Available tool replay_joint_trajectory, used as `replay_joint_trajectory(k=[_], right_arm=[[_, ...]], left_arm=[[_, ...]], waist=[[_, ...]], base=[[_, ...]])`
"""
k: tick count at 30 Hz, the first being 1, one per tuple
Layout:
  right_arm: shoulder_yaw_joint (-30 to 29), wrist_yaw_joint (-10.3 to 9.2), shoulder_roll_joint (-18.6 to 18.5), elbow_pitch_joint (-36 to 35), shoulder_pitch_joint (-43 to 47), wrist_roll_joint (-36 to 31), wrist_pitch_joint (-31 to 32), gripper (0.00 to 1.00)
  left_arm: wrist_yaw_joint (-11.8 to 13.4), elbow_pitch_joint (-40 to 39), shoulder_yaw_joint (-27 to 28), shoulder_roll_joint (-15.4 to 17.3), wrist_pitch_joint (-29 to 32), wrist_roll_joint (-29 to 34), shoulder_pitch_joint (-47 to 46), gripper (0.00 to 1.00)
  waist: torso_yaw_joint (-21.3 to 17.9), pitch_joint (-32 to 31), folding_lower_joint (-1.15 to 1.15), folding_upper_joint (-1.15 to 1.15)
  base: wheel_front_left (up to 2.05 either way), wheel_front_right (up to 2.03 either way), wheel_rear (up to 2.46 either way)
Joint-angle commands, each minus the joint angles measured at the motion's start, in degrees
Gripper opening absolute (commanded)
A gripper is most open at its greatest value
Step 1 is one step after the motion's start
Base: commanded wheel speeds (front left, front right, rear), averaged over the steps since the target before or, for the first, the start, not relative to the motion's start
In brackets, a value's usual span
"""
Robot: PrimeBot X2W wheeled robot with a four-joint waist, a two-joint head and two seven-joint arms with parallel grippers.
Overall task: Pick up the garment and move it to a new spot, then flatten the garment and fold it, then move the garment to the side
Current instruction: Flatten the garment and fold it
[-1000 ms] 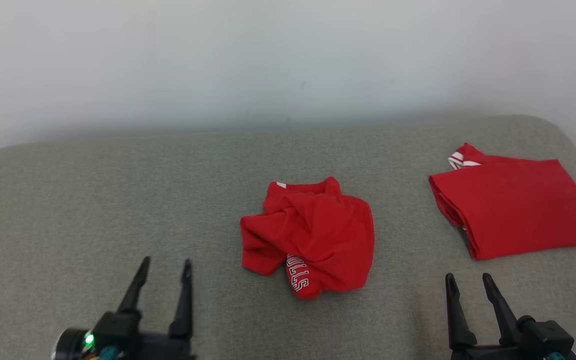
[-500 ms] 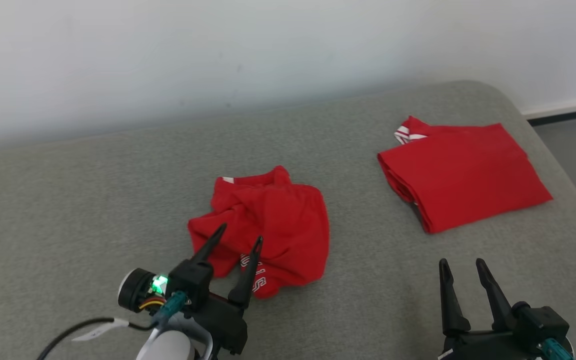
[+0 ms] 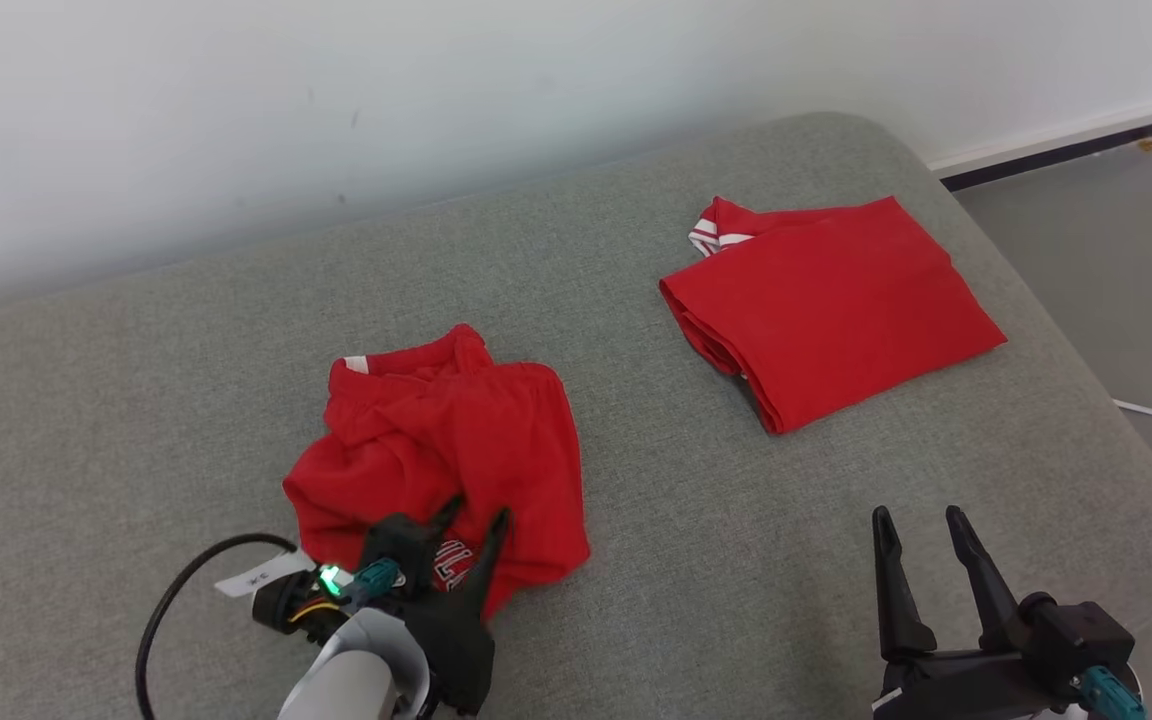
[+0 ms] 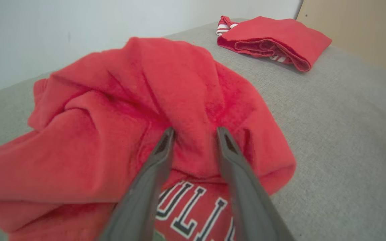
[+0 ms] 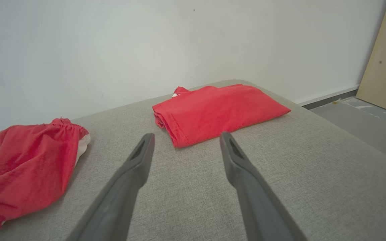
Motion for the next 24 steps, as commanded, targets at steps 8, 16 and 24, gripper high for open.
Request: replay_joint_trajectory(k=[8,16,24], right_arm=[[-0.5,-0.12,0.0,0.1,1.2,-0.3,0.0,1.00],[-2.1,-0.11,0.0,-0.6,2.6,-0.7,0.0,1.00],[-1.9,-0.12,0.0,-0.8,2.5,-0.1,0.0,1.00]], left_arm=[[0.1,-4.3,0.0,0.2,-0.2,-2.1,-2.6,0.00],[1.3,-17.2,5.9,1.4,-0.2,-2.1,3.8,0.00],[4.5,-26.3,11.8,4.4,-0.2,-4.1,17.6,0.00]], waist=[[4.3,-2.0,-0.01,0.00],[13.0,-3.7,-0.01,0.00],[19.0,-3.5,-0.01,0.00]], base=[[0.00,0.00,0.00],[0.00,0.00,0.00],[0.00,0.00,0.00]])
